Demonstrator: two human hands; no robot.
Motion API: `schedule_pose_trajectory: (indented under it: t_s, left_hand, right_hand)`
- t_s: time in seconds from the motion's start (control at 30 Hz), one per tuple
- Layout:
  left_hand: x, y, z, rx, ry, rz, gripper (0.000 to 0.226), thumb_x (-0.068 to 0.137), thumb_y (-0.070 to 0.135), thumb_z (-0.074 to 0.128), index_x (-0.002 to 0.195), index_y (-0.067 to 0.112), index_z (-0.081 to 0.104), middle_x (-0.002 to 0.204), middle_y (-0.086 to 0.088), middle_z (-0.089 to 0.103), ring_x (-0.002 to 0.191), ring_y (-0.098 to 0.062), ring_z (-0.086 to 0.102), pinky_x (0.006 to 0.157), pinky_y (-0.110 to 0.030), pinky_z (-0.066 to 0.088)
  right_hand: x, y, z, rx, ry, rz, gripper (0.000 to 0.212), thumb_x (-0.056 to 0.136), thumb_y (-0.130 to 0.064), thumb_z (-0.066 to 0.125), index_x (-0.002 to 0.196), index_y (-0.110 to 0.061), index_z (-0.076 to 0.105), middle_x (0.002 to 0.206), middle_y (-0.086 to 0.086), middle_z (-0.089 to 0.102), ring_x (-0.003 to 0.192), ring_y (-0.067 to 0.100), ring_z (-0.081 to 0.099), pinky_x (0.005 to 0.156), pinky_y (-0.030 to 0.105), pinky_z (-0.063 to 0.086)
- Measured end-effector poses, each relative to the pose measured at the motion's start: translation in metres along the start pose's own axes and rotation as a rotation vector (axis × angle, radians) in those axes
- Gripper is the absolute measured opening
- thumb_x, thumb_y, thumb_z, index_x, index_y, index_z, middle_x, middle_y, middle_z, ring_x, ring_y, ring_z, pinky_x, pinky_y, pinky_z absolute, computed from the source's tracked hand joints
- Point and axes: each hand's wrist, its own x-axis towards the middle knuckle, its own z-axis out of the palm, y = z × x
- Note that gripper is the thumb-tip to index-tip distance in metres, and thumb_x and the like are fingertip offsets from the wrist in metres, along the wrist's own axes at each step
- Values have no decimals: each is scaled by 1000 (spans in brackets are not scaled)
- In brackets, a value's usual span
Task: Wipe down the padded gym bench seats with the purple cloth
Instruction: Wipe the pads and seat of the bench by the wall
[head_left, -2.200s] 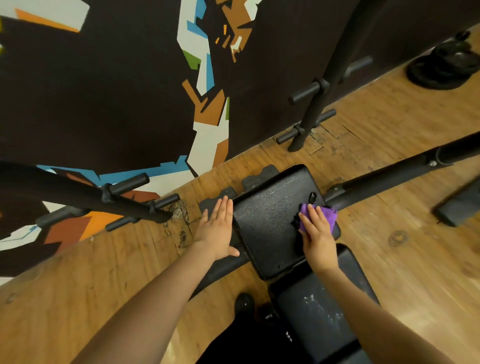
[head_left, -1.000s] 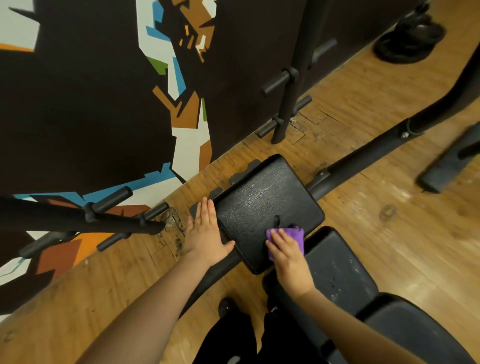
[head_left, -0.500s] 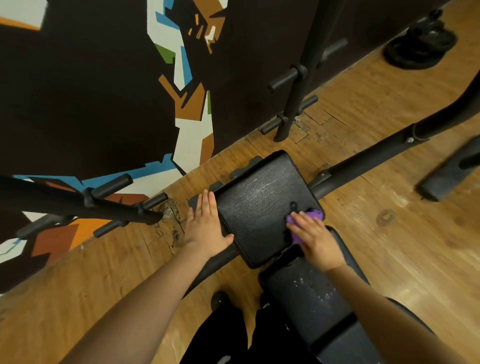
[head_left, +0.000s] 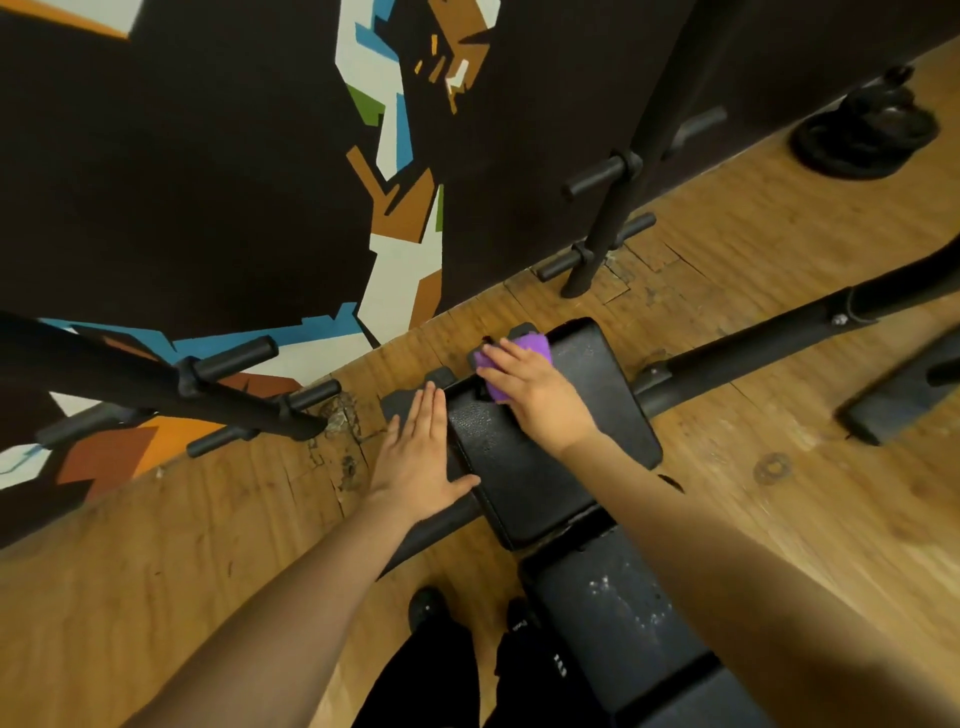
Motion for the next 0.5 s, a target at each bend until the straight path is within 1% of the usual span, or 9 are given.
schedule_pose_trajectory:
  t_s: [0.03, 0.1, 0.17, 0.2, 0.3, 0.37, 0.4, 0.5]
  left_hand:
    - [-1, -2, 2, -3, 4, 6, 113, 84, 67, 50, 147, 7, -22, 156, -10, -25, 145, -21, -18, 120, -43, 2]
    - [-3, -4, 8, -33, -4, -6, 113, 84, 70, 48, 146, 9, -24, 156, -9, -26, 144, -20, -20, 120, -43, -1]
    - [-5, -3, 12, -90, -9, -27, 117, 81, 72, 50, 147, 9, -24, 156, -7, -27, 144, -19, -20, 119, -41, -3]
    - [-5, -2, 13, -117, -5, -36, 119, 79, 73, 50, 147, 9, -23, 156, -7, -27, 144, -18, -20, 118, -40, -3]
    - [-3, 4, 14, -184, -5, -50, 124, 76, 75, 53, 147, 7, -22, 156, -9, -27, 145, -18, -19, 118, -40, -2]
    - [-4, 5, 14, -197, -13, -45, 128, 74, 74, 56, 146, 6, -24, 155, -10, -29, 145, -19, -19, 120, -40, -1]
    - [-4, 5, 14, -192, -17, -36, 129, 74, 74, 57, 146, 5, -25, 153, -10, -32, 145, -19, -19, 120, -40, -1]
    - [-6, -1, 13, -133, -26, 7, 132, 73, 74, 58, 143, 5, -29, 143, -7, -40, 143, -18, -23, 120, -42, 0]
  right_hand:
    - [6, -8, 6, -16, -41, -44, 54, 66, 10, 74, 118, -5, 63, 130, 16, 56, 123, 38, 49, 101, 56, 36]
    - [10, -23, 18, -10, -112, -55, 54, 68, 6, 74, 120, -4, 62, 133, 15, 54, 127, 36, 46, 105, 56, 34]
    - [2, -33, 29, 25, -101, 4, 52, 73, -3, 74, 123, -4, 60, 134, 14, 53, 129, 35, 43, 109, 51, 26]
    - [-5, -37, 32, 38, -70, 32, 52, 73, -6, 75, 122, -4, 60, 134, 14, 54, 128, 35, 44, 107, 49, 24]
    - [-30, -36, 41, 61, -13, 22, 47, 74, -3, 70, 120, -6, 62, 131, 11, 57, 125, 32, 48, 104, 50, 28]
    - [-49, -31, 45, 69, -30, -34, 39, 79, -8, 58, 118, -7, 64, 130, 10, 57, 125, 30, 48, 102, 51, 36]
    - [-58, -27, 45, 67, -46, -59, 39, 81, -12, 52, 118, -7, 64, 130, 9, 57, 126, 28, 46, 101, 51, 37]
    - [-80, -19, 43, 19, -105, -102, 40, 83, -14, 45, 118, -10, 65, 131, 6, 57, 127, 24, 43, 102, 49, 37]
